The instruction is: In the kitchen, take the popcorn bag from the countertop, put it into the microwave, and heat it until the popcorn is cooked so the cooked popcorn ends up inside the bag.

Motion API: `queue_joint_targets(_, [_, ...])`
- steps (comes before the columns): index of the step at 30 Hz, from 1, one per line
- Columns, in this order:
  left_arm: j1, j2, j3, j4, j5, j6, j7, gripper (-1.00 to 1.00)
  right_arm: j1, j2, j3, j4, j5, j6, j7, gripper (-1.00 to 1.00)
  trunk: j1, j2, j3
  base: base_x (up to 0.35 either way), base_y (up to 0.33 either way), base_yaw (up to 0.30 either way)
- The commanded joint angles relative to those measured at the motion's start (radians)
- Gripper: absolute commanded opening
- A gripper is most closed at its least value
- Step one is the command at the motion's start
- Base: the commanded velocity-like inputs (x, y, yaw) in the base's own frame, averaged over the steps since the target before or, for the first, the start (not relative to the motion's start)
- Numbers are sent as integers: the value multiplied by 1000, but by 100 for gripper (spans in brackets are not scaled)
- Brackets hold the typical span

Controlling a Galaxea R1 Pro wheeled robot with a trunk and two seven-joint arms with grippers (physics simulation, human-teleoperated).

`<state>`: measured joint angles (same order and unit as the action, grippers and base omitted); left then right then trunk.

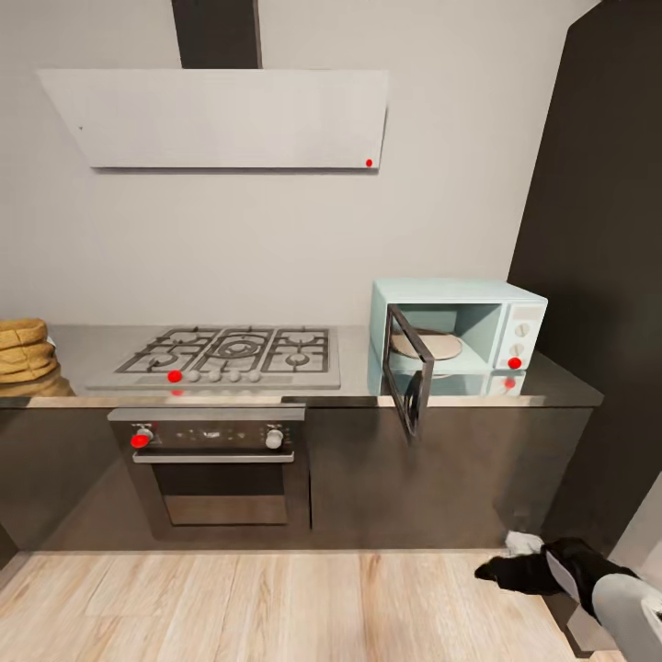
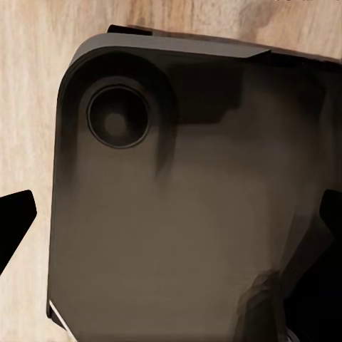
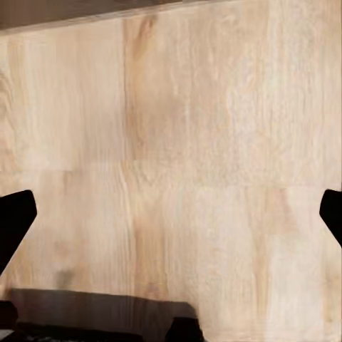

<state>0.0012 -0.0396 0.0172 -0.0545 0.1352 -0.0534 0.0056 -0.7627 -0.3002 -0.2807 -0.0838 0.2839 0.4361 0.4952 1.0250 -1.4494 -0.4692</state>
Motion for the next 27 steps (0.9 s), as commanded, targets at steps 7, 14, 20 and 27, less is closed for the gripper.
queue_joint_targets(7, [0, -2, 2, -1, 7, -2, 1, 100, 341, 97, -10, 114, 163, -308, -53, 100, 0, -1, -1, 0, 0, 0])
queue_joint_targets(14, [0, -3, 3, 1, 9, -1, 2, 100, 621, 166, -11, 116, 269, -568, -262, 100, 0, -1, -1, 0, 0, 0])
queue_joint_targets(20, [0, -3, 5, 2, 18, 0, 3, 100, 635, 167, -16, 116, 270, -577, -293, 100, 0, -1, -1, 0, 0, 0])
queue_joint_targets(27, [0, -2, 3, 3, 132, 4, 4, 100, 635, 175, -17, 116, 271, -562, -375, 100, 0, -1, -1, 0, 0, 54])
